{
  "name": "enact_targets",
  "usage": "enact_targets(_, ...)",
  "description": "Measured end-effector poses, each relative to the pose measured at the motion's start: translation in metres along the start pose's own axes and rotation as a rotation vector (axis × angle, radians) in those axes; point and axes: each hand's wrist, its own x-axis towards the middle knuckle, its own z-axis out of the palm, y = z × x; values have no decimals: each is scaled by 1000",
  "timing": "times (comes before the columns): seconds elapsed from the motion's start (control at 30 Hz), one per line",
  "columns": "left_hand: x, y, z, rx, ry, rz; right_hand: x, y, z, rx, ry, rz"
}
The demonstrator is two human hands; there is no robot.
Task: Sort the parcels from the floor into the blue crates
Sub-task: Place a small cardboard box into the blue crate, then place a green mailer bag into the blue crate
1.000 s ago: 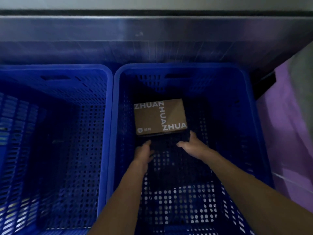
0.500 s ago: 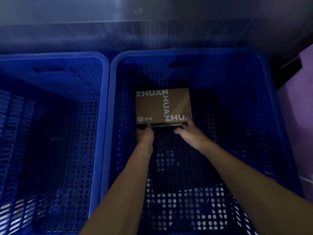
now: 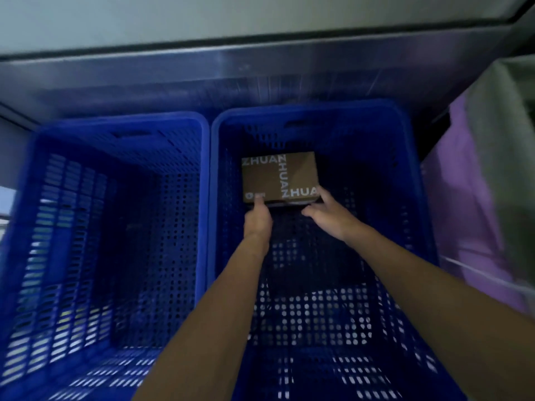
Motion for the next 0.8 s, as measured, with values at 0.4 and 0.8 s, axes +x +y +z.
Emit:
enact_targets(0.4,-218,25,-48,396,-17,213,-206,-70,-2,48,-96,-115)
enact_targets(0.8,-341,16,-196,484,154,451,-319,-120,80,-252,-117,-308)
